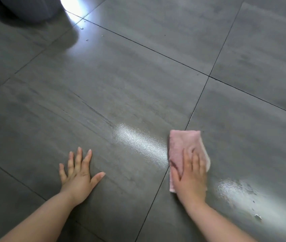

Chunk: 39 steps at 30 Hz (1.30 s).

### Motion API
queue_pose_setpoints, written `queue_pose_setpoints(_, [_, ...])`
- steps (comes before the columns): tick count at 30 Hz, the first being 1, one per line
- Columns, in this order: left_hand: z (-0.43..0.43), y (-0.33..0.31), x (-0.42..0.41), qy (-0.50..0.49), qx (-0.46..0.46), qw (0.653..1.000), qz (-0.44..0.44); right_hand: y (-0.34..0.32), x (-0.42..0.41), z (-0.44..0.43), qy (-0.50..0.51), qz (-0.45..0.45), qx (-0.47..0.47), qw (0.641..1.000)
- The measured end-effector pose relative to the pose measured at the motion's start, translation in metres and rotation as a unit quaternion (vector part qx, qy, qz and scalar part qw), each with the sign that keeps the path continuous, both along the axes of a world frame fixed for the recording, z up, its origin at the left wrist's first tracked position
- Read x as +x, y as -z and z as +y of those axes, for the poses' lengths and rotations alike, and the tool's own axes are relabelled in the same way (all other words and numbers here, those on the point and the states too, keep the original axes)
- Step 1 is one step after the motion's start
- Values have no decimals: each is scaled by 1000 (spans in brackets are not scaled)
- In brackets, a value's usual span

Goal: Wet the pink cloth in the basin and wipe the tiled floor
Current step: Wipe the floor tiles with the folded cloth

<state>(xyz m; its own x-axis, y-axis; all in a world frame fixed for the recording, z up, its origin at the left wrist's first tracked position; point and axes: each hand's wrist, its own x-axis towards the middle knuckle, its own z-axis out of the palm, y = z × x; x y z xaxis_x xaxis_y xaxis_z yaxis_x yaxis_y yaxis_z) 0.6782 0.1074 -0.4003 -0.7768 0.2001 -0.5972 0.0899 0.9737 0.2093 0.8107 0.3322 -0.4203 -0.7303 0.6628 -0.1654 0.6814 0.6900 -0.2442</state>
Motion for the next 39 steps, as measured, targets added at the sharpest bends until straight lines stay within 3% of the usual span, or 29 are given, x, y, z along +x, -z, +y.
queue_pose_setpoints(4, [3, -3, 1, -1, -3, 1000, 24, 6, 14, -31, -301, 22, 0, 953])
queue_pose_setpoints(6, [5, -7, 3, 14, -10, 999, 37, 8, 23, -5, -379, 27, 22, 925])
queue_pose_setpoints(7, [6, -10, 5, 37, -18, 998, 37, 11, 29, 13, -368, 23, 28, 929])
queue_pose_setpoints(9, [9, -14, 14, 95, -33, 995, 21, 8, 42, 48, -245, 11, 3, 969])
queue_pose_setpoints(11, [12, -17, 20, 130, -50, 990, 6, 0, 52, 74, -58, 41, -12, 997])
queue_pose_setpoints(14, [16, -20, 22, 136, -66, 988, -9, -9, 46, 75, 193, 11, -52, 980])
queue_pose_setpoints(16, [19, -21, 20, 132, -72, 988, -21, -9, 28, 50, 216, -9, -32, 976])
queue_pose_setpoints(19, [22, -23, 18, 137, -87, 986, -34, 3, 10, -10, -36, 10, 40, 999])
queue_pose_setpoints(22, [23, -22, 18, 147, -99, 983, -36, 9, 0, -26, -310, 34, 1, 950])
queue_pose_setpoints(24, [21, -22, 17, 155, -106, 982, -37, 13, -16, 2, -391, 61, -19, 918])
queue_pose_setpoints(26, [21, -22, 16, 165, -115, 979, -43, 17, -33, 42, -316, 68, -17, 946])
queue_pose_setpoints(29, [25, -23, 14, 191, -132, 971, -49, -2, -57, 98, -50, 61, 3, 997])
queue_pose_setpoints(31, [26, -23, 10, 201, -140, 968, -58, -15, -79, 109, 138, 13, -63, 988])
queue_pose_setpoints(33, [28, -25, 10, 201, -141, 967, -70, -22, -108, 86, 232, -16, -114, 966])
queue_pose_setpoints(35, [28, -23, 8, 194, -135, 969, -74, -20, -131, 40, 161, -10, -118, 980])
queue_pose_setpoints(37, [28, -23, 7, 190, -132, 970, -76, -12, -143, -7, -37, -6, -116, 993])
queue_pose_setpoints(39, [28, -23, 7, 188, -133, 970, -77, -9, -140, -29, -222, -11, -110, 969])
